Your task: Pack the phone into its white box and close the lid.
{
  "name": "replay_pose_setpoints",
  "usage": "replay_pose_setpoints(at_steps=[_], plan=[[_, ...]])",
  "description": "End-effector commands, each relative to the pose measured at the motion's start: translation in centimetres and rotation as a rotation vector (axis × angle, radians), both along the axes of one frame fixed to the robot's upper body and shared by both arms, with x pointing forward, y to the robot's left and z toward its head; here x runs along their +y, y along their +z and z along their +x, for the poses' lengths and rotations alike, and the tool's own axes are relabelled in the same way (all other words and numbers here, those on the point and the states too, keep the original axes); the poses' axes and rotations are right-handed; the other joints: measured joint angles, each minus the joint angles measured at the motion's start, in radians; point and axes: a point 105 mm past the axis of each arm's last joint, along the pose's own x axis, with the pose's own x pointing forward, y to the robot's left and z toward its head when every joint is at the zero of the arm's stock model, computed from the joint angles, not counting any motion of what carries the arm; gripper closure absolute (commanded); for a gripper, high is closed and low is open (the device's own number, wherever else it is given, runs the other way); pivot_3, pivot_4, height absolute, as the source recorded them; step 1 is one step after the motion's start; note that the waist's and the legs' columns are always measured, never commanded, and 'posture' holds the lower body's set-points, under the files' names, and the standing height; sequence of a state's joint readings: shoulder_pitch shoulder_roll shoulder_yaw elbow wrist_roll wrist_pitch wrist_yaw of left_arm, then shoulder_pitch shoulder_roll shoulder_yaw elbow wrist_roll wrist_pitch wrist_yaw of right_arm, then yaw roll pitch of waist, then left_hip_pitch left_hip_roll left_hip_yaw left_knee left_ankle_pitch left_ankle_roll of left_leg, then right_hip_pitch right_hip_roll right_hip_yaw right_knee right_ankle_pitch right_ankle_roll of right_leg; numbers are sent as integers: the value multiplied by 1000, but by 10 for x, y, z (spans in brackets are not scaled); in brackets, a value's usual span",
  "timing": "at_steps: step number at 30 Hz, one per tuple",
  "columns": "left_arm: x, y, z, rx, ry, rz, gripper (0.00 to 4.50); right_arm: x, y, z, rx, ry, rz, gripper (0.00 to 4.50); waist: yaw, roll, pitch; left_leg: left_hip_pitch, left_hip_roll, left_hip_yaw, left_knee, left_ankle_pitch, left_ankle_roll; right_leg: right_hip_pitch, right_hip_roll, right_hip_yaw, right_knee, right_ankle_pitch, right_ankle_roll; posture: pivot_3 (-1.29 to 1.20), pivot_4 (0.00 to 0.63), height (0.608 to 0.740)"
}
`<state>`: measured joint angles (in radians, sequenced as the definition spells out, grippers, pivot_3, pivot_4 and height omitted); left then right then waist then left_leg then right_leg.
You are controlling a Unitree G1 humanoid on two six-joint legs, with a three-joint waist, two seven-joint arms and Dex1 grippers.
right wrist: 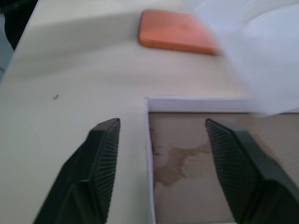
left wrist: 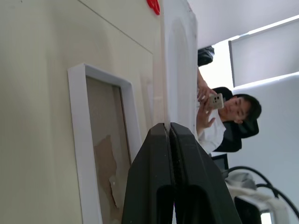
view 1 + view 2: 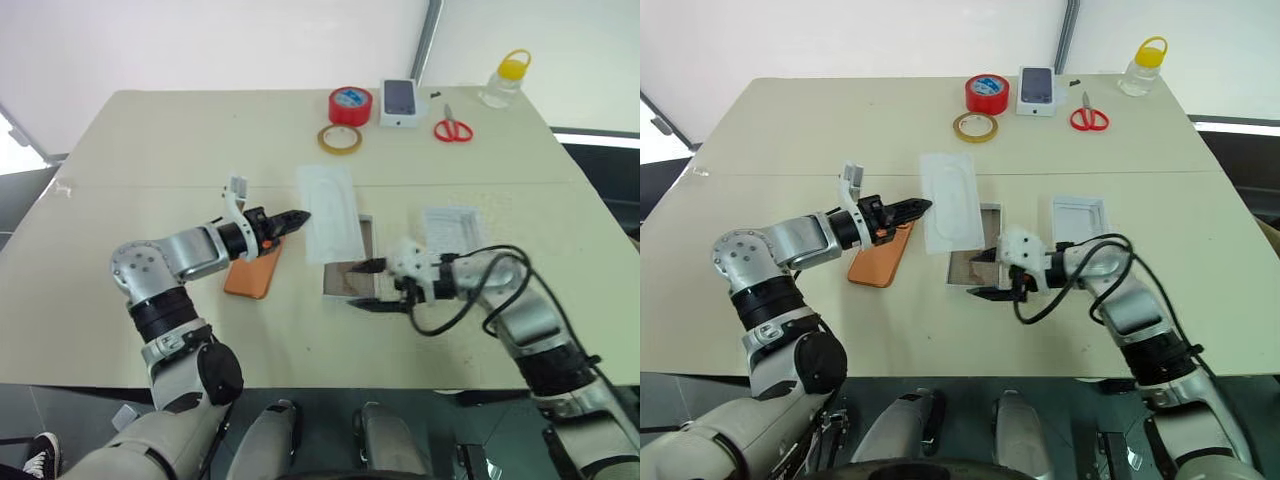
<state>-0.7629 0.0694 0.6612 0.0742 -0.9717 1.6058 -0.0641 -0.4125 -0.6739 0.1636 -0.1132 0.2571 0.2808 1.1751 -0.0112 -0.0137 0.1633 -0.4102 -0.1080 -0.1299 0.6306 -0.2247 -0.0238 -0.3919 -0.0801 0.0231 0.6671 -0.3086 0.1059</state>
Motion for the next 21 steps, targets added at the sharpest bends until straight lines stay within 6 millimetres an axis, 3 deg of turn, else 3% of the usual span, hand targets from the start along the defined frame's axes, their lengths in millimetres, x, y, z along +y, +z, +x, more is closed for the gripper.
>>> replay_pose_setpoints(at_steps=[1, 5, 11, 15, 21], plan=[[-5, 1, -7, -32, -63, 32, 4500, -30, 16, 1, -55, -58, -39, 1664, 1, 0, 0, 0, 0, 0, 0, 0, 0, 0, 0, 0, 0, 0, 0, 0, 150, 740], [-14, -6, -8, -19, -115, 64, 4500, -60, 4, 4, -80, -131, -171, 1664, 0, 0, 0, 0, 0, 0, 0, 0, 0, 0, 0, 0, 0, 0, 0, 0, 150, 740], [-24, -13, -4, -22, -156, 104, 4500, -52, 10, 8, -117, -157, -121, 1664, -4, 0, 0, 0, 1, 1, -1, 0, 0, -1, 1, 1, 1, 0, 0, 0, 150, 740], [-24, -14, 2, -30, -145, 120, 3153, -49, 12, 9, -127, -169, -95, 1610, 1, 0, 0, 0, 1, 1, 0, 0, 0, -1, 0, 1, 0, 0, 0, 0, 150, 740], [-19, -11, 6, -65, -122, 145, 134, -50, 15, 10, -140, -194, -62, 1610, 0, 0, 0, 0, 0, 1, -1, 0, 0, 0, 0, 0, 0, 0, 0, 0, 150, 740]])
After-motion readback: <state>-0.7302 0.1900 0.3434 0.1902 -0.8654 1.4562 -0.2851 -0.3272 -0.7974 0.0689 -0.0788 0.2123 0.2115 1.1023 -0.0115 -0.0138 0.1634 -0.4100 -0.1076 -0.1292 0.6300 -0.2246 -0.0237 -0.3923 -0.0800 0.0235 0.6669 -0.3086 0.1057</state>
